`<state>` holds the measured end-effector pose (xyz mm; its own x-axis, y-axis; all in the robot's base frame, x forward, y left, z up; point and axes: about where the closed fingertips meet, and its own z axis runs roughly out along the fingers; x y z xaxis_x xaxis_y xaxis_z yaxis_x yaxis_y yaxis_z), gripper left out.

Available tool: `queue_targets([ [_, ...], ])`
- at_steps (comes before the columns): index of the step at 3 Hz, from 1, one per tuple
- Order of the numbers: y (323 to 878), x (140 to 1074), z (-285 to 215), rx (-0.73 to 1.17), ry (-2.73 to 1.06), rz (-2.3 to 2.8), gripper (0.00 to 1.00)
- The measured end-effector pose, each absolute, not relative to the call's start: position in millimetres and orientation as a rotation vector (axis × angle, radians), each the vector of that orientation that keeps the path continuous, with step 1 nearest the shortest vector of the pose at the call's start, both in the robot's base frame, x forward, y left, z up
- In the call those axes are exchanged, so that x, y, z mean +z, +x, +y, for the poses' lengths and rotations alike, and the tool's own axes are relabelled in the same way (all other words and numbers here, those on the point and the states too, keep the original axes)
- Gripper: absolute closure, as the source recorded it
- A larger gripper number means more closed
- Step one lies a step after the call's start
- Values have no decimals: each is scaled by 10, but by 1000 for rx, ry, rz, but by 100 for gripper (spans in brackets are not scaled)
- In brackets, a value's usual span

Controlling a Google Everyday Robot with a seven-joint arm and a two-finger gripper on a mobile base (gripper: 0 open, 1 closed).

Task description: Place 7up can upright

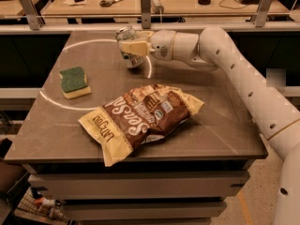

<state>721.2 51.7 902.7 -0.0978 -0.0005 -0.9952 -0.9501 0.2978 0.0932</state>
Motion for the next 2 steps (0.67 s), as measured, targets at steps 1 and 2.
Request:
queue_targets([
  [1, 7210, 9002, 497, 1055, -940, 1406, 100],
  [2, 7219, 8969, 478, 1068, -932, 1395, 100],
])
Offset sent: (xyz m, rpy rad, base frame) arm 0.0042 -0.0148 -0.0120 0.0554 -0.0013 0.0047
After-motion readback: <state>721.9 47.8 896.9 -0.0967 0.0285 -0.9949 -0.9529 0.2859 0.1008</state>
